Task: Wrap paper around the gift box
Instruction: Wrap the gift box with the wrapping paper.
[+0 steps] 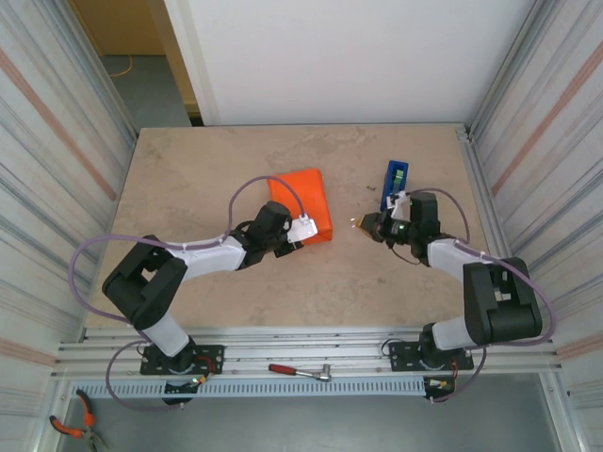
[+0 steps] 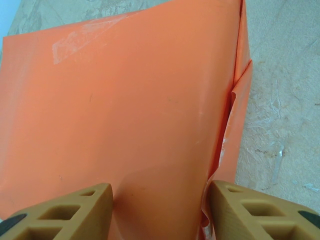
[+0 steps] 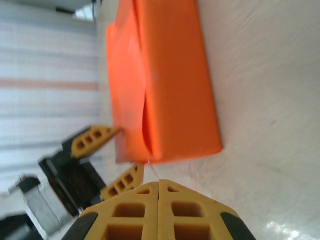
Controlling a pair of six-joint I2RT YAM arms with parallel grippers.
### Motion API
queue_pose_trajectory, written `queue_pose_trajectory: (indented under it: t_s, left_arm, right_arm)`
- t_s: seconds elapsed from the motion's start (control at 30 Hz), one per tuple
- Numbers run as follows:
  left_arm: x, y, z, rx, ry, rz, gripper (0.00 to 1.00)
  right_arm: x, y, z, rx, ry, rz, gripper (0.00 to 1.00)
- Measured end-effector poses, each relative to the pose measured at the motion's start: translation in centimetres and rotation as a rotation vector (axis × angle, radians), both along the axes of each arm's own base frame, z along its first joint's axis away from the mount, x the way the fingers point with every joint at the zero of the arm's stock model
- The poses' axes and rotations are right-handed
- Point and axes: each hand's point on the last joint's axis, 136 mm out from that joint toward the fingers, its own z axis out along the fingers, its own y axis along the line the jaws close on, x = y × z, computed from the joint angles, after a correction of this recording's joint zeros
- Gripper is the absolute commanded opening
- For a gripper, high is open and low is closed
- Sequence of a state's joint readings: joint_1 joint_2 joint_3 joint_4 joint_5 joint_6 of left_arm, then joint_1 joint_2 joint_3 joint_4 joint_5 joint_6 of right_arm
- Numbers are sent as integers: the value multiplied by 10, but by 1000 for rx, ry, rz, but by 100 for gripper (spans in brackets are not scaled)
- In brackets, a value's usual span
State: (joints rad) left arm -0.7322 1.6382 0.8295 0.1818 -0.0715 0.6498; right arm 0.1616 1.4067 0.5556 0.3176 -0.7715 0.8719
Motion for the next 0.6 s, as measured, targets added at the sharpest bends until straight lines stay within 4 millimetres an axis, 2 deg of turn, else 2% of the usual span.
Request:
queue_pose_trajectory:
  t_s: [0.23, 0.4, 0.6]
  left_arm:
    - [0, 0, 0, 0, 0, 0, 54]
    - [0, 0, 0, 0, 0, 0, 54]
    - [0, 0, 0, 0, 0, 0, 54]
  right_arm:
    - [-30, 45, 6, -40, -141, 141, 0]
    - [-37, 62, 6, -57, -211, 168, 0]
    - [-43, 79, -3, -77, -256, 180, 0]
